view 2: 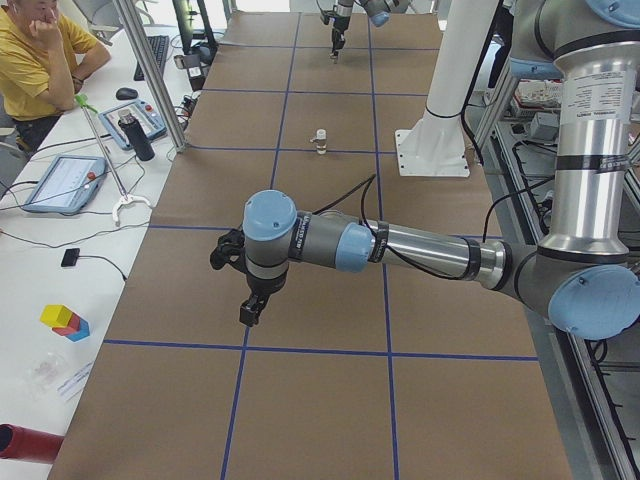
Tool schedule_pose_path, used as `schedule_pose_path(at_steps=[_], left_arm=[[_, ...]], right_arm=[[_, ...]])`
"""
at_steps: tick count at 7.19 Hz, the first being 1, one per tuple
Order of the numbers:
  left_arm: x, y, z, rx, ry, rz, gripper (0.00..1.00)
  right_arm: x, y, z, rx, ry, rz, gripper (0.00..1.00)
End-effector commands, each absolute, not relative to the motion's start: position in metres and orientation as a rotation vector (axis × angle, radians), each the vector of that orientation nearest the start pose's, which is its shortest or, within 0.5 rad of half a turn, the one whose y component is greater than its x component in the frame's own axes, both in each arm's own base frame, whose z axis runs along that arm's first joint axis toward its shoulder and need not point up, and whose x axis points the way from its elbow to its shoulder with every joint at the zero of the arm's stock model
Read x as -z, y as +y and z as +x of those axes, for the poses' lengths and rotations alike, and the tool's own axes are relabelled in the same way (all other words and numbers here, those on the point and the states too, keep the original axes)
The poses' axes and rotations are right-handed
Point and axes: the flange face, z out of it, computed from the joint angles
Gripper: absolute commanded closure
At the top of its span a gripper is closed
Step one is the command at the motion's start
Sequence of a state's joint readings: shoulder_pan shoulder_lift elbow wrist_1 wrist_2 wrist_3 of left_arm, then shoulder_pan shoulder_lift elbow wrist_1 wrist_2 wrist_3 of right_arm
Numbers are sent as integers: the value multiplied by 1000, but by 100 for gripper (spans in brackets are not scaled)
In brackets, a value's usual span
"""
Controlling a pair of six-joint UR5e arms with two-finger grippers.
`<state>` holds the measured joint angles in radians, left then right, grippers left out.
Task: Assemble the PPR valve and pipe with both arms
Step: 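Lower the right gripper onto the chrome pipe fitting and grasp it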
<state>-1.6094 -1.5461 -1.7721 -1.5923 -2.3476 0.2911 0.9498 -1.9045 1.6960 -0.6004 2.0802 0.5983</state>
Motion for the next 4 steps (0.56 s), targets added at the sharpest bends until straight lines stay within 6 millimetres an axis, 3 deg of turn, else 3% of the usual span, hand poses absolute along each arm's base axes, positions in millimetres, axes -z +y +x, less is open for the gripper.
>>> schedule_pose_path(at_steps=[1,3,4], left_arm=[[-592,-465,-81,-298,745,268,0],[-612,-448,-81,-272,754,223,0],[-619,-446,-81,-258,754,202,0]], right_arm=[[-614,-381,-169,230,-855,377,100],[-588,-409,-188,232,-867,387,100],[-566,-435,-198,214,-859,384,100]])
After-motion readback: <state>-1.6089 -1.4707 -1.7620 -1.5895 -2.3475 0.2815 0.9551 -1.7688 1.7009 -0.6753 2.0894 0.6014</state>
